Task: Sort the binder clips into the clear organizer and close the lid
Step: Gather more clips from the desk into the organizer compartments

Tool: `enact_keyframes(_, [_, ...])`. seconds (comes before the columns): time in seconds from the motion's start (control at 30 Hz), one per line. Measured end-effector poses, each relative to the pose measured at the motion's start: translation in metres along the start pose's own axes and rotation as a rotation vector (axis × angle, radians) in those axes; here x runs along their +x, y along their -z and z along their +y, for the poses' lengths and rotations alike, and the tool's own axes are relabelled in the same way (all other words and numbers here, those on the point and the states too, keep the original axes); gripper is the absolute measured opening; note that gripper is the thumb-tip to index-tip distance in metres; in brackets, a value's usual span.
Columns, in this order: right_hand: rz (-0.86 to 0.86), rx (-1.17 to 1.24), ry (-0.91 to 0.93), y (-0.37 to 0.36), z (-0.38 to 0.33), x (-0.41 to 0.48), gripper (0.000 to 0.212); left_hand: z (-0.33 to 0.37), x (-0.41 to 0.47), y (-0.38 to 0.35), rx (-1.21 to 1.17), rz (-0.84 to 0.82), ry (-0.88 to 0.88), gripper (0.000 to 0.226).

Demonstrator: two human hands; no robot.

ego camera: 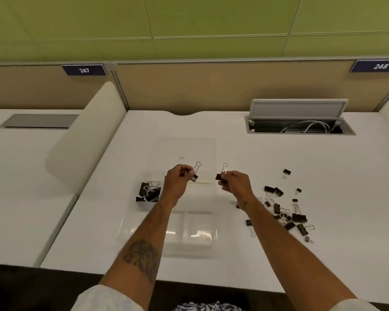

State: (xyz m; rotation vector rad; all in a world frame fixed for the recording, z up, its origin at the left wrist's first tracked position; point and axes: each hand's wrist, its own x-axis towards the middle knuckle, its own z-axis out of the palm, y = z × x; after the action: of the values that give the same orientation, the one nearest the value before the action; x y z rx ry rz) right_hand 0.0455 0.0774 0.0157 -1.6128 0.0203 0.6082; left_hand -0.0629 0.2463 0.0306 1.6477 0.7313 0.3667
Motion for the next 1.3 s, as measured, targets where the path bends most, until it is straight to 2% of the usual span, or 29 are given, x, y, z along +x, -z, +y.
enact_keyframes(0.17, [-0.005,-0.096,0.012,-0.061,0.005,-0.023,0.01,-0.023,0.005,0.06,0.204,0.115,0.017,0.017])
enact_keyframes(0.53, [0.063,-0.246,0.026,-0.111,0.013,-0.037,0.014,-0.037,0.014,0.084,0.399,0.043,-0.015,0.019])
enact_keyframes(0.7, [0.035,-0.476,0.059,-0.119,0.012,-0.035,0.016,-0.048,0.021,0.1,0.503,0.047,-0.129,0.012])
enact_keyframes(0.83, [0.025,-0.603,0.083,-0.127,0.014,-0.036,0.033,-0.052,0.02,0.109,0.767,0.016,-0.216,0.035])
enact_keyframes(1.0, [-0.028,-0.699,0.099,-0.136,0.018,-0.032,0.013,-0.059,0.012,0.114,1.111,-0.055,-0.258,0.056])
enact_keyframes(1.07, [0.002,-0.766,0.136,-0.135,0.02,-0.033,0.035,-0.06,0.011,0.116,1.182,-0.075,-0.251,0.063])
enact_keyframes(1.2, [0.024,-0.996,0.312,-0.126,0.023,-0.036,0.055,-0.062,0.01,0.12,1.268,-0.064,-0.269,0.093])
enact_keyframes(1.3, [-0.012,-1.225,0.399,-0.113,0.031,-0.034,0.073,-0.063,0.01,0.12,1.307,-0.089,-0.263,0.09])
